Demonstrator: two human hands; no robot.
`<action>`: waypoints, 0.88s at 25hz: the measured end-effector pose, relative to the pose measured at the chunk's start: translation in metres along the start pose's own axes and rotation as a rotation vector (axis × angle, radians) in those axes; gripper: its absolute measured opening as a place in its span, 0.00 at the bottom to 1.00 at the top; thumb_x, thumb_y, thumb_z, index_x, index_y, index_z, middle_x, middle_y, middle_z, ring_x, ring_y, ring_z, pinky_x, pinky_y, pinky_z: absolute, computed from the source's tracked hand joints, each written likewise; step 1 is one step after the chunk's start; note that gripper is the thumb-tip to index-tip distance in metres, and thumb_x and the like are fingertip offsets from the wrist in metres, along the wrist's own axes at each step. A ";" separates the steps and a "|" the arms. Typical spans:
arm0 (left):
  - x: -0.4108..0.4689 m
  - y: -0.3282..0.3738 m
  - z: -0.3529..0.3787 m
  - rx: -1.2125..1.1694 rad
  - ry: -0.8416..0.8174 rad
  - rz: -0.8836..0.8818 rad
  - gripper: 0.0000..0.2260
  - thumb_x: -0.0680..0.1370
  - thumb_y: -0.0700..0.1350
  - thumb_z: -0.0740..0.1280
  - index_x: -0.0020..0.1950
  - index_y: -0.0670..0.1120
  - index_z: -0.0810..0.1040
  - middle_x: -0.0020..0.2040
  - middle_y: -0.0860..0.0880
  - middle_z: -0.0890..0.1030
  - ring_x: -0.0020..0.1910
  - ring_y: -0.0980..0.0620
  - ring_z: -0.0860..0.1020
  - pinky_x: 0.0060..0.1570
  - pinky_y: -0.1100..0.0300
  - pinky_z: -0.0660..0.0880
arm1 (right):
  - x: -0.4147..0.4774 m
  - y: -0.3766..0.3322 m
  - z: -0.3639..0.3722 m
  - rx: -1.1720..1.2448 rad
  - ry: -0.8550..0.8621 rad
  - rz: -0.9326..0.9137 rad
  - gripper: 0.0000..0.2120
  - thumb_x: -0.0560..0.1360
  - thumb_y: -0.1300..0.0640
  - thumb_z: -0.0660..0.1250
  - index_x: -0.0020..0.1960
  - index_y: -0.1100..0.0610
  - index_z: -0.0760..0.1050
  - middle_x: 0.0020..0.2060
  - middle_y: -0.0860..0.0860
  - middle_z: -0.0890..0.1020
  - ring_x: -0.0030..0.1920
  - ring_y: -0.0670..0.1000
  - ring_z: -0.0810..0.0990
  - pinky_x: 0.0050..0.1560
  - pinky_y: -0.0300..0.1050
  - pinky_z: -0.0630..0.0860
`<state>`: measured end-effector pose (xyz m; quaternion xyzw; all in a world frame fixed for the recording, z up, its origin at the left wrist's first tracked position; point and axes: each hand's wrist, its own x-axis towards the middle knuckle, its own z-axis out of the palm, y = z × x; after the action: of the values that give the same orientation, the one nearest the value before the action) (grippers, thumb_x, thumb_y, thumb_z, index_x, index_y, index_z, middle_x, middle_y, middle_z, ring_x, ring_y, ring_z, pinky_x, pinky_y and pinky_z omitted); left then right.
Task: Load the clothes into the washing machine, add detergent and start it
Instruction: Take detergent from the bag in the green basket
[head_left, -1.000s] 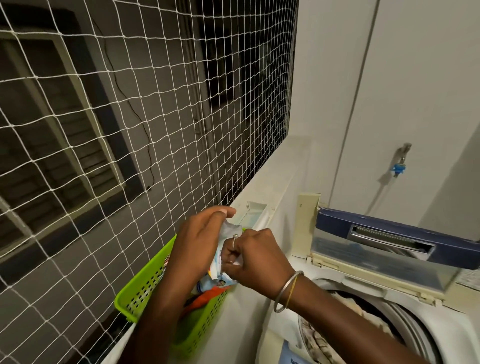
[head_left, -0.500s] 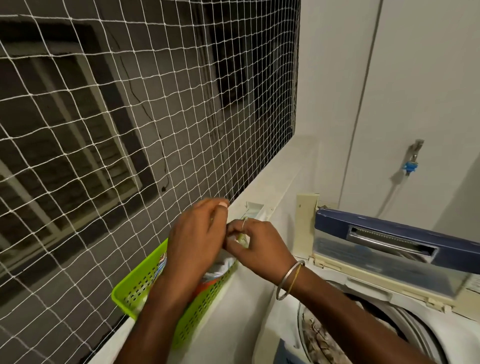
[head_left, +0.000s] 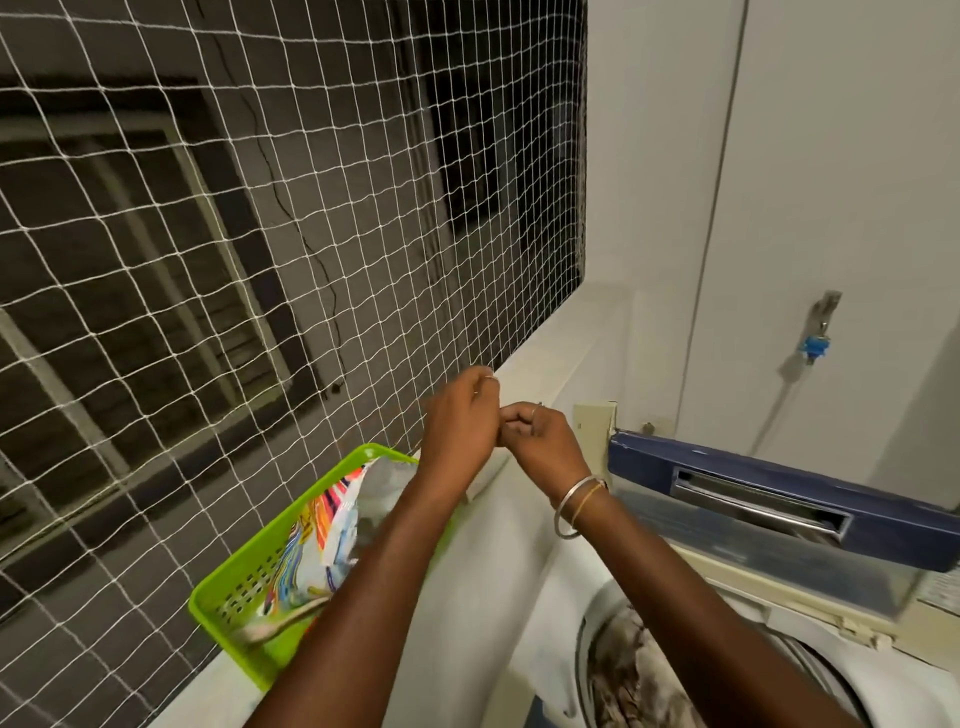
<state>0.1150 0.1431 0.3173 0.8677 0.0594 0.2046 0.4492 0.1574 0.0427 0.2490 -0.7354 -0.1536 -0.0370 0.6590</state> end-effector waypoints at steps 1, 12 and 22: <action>0.005 -0.001 0.005 -0.060 0.011 -0.050 0.10 0.80 0.45 0.59 0.51 0.49 0.80 0.48 0.45 0.83 0.49 0.43 0.78 0.52 0.50 0.73 | 0.007 0.005 -0.001 0.014 0.018 0.035 0.07 0.71 0.61 0.67 0.42 0.56 0.84 0.35 0.48 0.86 0.39 0.44 0.84 0.51 0.47 0.80; 0.031 -0.045 0.061 -0.278 0.186 -0.745 0.32 0.80 0.48 0.61 0.80 0.43 0.50 0.80 0.37 0.49 0.78 0.34 0.52 0.76 0.42 0.53 | 0.076 0.063 0.026 -0.345 -0.024 0.332 0.21 0.81 0.52 0.63 0.71 0.59 0.70 0.68 0.58 0.76 0.67 0.58 0.75 0.67 0.45 0.68; 0.024 -0.070 0.081 -0.520 0.224 -0.811 0.35 0.78 0.52 0.59 0.80 0.39 0.50 0.76 0.35 0.63 0.73 0.34 0.66 0.72 0.43 0.64 | 0.056 0.080 0.011 -0.235 0.184 0.377 0.10 0.75 0.56 0.66 0.56 0.57 0.78 0.53 0.54 0.82 0.55 0.56 0.81 0.58 0.47 0.76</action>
<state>0.1758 0.1305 0.2271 0.6065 0.3870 0.1133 0.6852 0.2306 0.0570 0.1848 -0.8162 0.0523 0.0021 0.5754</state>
